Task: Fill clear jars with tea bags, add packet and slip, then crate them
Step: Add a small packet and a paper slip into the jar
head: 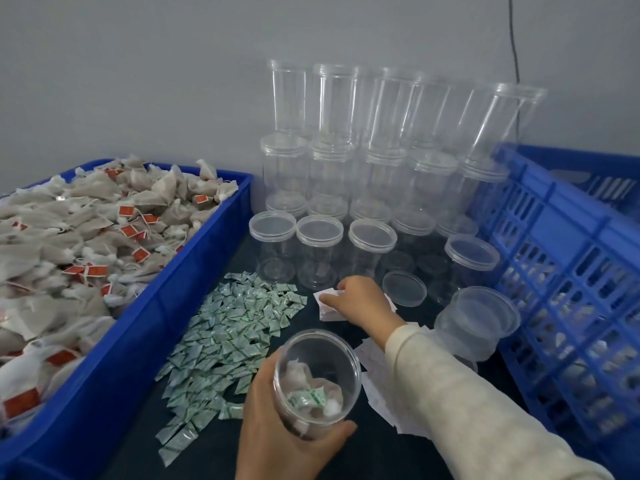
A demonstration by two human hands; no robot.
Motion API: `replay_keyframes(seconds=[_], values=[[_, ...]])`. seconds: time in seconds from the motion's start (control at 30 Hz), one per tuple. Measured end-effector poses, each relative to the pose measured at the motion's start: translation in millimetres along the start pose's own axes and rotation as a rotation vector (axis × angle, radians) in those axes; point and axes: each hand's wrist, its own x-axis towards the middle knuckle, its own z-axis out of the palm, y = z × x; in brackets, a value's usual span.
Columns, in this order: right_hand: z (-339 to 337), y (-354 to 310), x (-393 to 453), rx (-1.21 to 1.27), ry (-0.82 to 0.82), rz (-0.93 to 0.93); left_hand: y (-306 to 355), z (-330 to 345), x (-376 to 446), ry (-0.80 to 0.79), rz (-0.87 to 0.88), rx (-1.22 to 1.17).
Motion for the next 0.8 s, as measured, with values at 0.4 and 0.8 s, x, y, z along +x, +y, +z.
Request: replay_keyframes(seconds=[0.4, 0.8], values=[[14, -1, 8, 0.033, 0.061, -0.041, -1, -5, 13, -0.010, 0.035, -0.086], [-3, -4, -8, 0.309, 0.146, -0.185, -8, -4, 6, -0.014, -0.101, -0.143]])
